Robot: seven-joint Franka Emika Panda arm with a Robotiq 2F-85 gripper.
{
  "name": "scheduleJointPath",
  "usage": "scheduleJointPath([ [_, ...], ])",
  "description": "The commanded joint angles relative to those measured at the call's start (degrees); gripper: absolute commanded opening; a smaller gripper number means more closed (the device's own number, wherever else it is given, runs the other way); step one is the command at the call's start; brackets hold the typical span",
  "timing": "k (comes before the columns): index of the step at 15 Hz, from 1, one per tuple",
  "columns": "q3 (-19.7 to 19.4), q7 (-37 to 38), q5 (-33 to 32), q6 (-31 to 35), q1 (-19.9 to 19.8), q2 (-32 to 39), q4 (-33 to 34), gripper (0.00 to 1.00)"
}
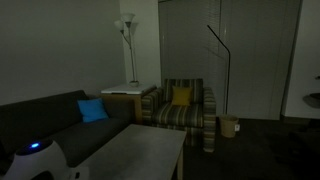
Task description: Put the cup on the white plate
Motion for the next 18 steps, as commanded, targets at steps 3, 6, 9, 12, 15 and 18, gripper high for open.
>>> scheduleJointPath([
  [3,1.57,-3.18,1.27,0.51,-1.26,1.55,3.3,0.03],
  [6,1.88,-3.37,1.32,-0.25,-1.7,1.2,3.64,0.03],
  [9,3.56,-5.65,0.5,-3.6,-3.26,1.26,4.59,0.03],
  [12,3.52,-7.66,0.16,-6.77,-3.22,1.01,5.1,0.03],
  [15,2.5,-8.05,0.27,-9.44,-2.38,0.33,5.33,0.03],
  [18,1.82,-8.01,0.17,-12.37,-1.81,0.45,6.78,0.03],
])
